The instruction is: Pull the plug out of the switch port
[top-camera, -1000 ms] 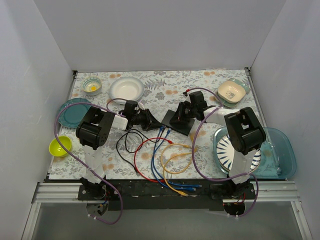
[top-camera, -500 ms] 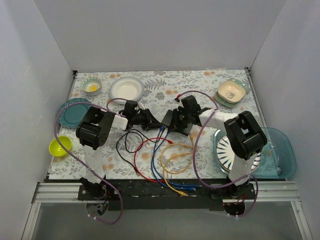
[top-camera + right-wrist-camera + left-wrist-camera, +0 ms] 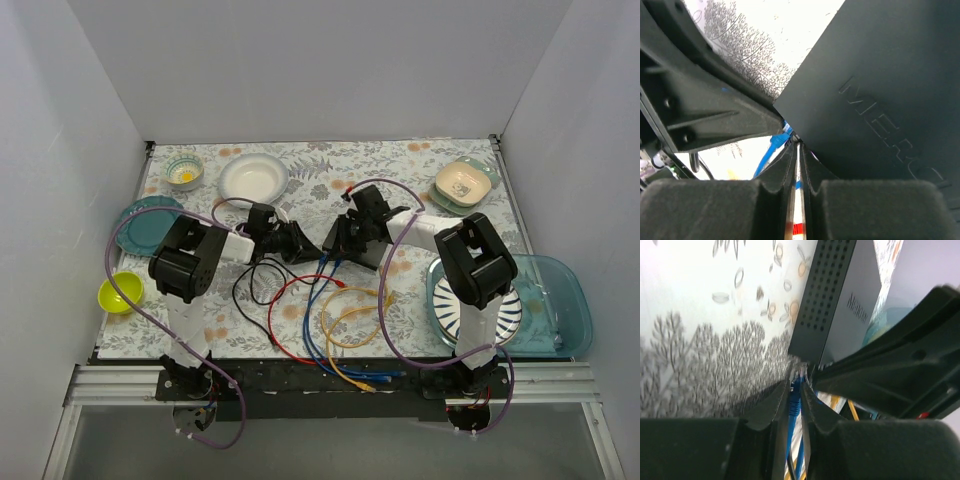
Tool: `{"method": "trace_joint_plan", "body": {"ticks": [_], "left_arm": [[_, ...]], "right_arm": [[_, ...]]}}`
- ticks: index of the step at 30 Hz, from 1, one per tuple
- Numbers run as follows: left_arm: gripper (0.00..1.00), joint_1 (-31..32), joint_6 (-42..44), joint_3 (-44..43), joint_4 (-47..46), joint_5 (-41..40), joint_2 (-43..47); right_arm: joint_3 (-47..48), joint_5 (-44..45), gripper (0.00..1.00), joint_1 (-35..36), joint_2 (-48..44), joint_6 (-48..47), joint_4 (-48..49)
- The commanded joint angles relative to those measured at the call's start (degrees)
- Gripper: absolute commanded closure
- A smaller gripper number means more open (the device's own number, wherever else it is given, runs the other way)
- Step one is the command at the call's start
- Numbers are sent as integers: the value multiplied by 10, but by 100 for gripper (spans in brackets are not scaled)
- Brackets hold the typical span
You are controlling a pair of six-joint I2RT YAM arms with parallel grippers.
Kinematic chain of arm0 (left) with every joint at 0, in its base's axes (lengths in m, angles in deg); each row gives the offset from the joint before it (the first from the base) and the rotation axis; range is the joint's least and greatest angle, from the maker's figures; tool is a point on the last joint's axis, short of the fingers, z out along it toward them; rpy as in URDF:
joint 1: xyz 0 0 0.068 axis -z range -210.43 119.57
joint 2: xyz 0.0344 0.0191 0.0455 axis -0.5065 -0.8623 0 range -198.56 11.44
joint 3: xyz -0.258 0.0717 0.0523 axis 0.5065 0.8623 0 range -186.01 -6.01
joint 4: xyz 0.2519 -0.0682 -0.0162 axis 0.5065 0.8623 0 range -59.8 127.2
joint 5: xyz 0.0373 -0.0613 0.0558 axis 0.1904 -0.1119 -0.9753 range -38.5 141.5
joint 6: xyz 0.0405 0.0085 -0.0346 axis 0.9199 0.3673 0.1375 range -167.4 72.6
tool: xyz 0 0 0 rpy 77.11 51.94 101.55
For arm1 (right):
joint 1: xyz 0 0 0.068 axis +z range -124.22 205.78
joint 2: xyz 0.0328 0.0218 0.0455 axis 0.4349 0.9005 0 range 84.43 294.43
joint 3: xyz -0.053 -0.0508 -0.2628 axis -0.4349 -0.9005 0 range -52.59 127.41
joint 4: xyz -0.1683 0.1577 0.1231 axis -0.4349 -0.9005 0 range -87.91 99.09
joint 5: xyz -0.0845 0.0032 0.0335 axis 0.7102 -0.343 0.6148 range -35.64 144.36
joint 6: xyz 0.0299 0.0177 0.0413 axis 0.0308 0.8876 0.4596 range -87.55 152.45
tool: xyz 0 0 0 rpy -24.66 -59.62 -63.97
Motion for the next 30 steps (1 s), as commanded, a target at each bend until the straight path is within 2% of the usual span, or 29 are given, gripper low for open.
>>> {"method": "trace_joint_plan", "body": {"ticks": [1, 7, 12, 14, 17, 18, 20, 22, 25, 27, 30], "left_arm": [[100, 9, 39, 42, 83, -25, 32], [100, 1, 40, 69, 101, -40, 64], [100, -52, 8, 94, 141, -128, 122], [92, -78, -8, 93, 161, -160, 150], [74, -100, -19, 82, 178, -190, 173], [72, -101, -19, 77, 174, -190, 176], [68, -102, -24, 61, 162, -175, 177], [67, -102, -33, 52, 115, -116, 169], [67, -98, -56, 45, 51, -50, 146], [66, -89, -60, 38, 21, -35, 134], [67, -68, -55, 10, -1, 24, 96]], "right_arm": [[20, 68, 87, -12, 23, 9, -3], [-5, 73, 87, -15, 8, 16, 23], [-34, 63, 85, -16, -57, 3, 71], [-36, 49, 81, -16, -77, -6, 71], [-33, 53, 72, -17, -98, -16, 89], [-32, 55, 71, -19, -100, -15, 90], [-28, 70, 70, -28, -105, -5, 91], [-26, 68, 70, -45, -95, 7, 91], [-10, 29, 74, -74, -51, 36, 78], [1, 18, 78, -82, -28, 43, 49], [6, 10, 81, -87, -1, 46, 41]]}}
